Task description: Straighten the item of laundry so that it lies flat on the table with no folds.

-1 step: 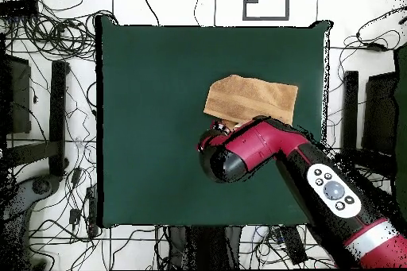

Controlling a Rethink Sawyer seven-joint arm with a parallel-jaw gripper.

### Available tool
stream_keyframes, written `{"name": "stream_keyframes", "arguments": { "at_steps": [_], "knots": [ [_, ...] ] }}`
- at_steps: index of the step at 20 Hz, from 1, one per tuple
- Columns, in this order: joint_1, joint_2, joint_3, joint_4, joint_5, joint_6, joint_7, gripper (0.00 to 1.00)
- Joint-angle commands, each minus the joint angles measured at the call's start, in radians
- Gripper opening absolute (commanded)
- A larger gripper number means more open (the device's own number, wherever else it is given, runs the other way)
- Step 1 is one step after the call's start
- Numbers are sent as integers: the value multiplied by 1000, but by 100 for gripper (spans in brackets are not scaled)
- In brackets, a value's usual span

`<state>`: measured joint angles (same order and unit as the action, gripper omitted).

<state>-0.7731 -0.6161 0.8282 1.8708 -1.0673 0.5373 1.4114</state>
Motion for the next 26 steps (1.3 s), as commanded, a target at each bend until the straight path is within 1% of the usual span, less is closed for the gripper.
{"name": "stream_keyframes", "arguments": {
  "at_steps": [1, 9, 13, 17, 20, 23, 26],
  "knots": [
    [0, 19, 50, 53, -95, -70, -259, 100],
    [8, 47, 15, 40, -155, -86, -247, 100],
    [14, 83, -7, 21, -204, -100, -242, 100],
    [26, 109, -38, 14, -261, -127, -197, 100],
    [56, 131, -70, 2, -305, -139, -141, 100],
    [66, 154, -96, -11, -349, -169, -105, 100],
    [95, 162, -124, -17, -392, -193, -47, 100]
  ]
}}
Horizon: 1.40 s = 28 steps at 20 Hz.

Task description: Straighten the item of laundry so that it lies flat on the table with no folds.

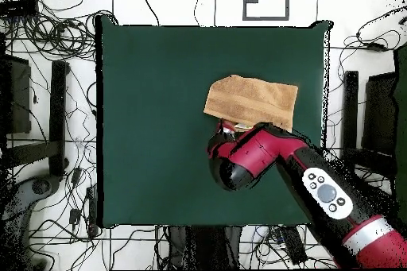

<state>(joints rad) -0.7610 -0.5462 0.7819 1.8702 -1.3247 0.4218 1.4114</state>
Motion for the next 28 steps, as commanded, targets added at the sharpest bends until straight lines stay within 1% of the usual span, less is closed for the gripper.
{"name": "stream_keyframes", "arguments": {
  "at_steps": [1, 4, 8, 10, 11, 12, 14, 16, 20, 24, 28],
  "knots": [
    [87, 102, -88, -23, -147, -85, -39, 100],
    [109, 122, -121, -38, -182, -109, -1, 100],
    [121, 174, -162, -78, -216, -133, 14, 100],
    [78, 238, -166, -114, -112, -53, -91, 100],
    [55, 274, -164, -136, -43, 10, -153, 100],
    [47, 299, -166, -157, 6, 67, -199, 100],
    [33, 330, -170, -187, 55, 117, -267, 100],
    [24, 352, -176, -206, 54, 98, -297, 100],
    [29, 391, -199, -242, 41, 70, -315, 100],
    [18, 432, -201, -286, 58, 84, -359, 100],
    [37, 425, -210, -299, 66, 105, -363, 100]
  ]
}}
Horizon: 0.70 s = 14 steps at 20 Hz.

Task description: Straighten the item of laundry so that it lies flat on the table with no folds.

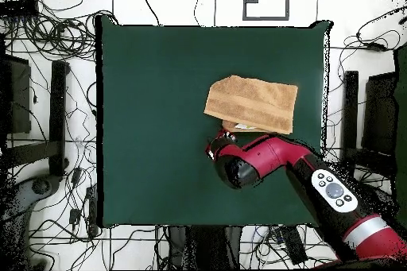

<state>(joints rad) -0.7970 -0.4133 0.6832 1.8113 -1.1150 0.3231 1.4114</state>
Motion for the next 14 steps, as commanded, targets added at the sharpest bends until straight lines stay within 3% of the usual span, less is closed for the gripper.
{"name": "stream_keyframes", "arguments": {
  "at_steps": [1, 14],
  "knots": [
    [76, 295, -114, -245, -145, 204, -363, 100],
    [119, 401, -130, -361, -178, 203, -366, 100]
  ]
}}
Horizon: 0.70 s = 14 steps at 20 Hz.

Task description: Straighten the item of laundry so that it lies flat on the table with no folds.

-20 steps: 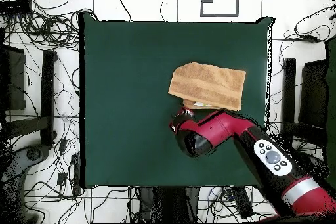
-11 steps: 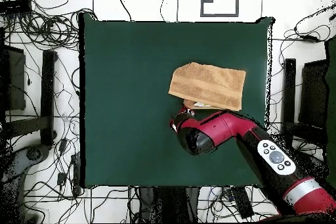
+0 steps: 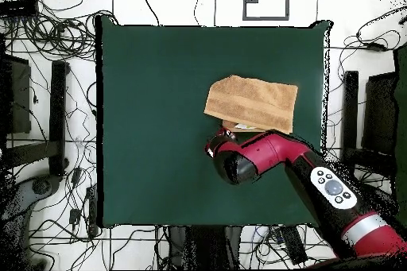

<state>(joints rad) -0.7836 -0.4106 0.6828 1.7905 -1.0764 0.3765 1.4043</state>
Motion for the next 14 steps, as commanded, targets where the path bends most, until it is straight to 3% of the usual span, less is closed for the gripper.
{"name": "stream_keyframes", "arguments": {
  "at_steps": [1, 14],
  "knots": [
    [105, 410, -129, -354, -217, 150, -367, 100],
    [127, 526, -122, -513, -194, 172, -450, 100]
  ]
}}
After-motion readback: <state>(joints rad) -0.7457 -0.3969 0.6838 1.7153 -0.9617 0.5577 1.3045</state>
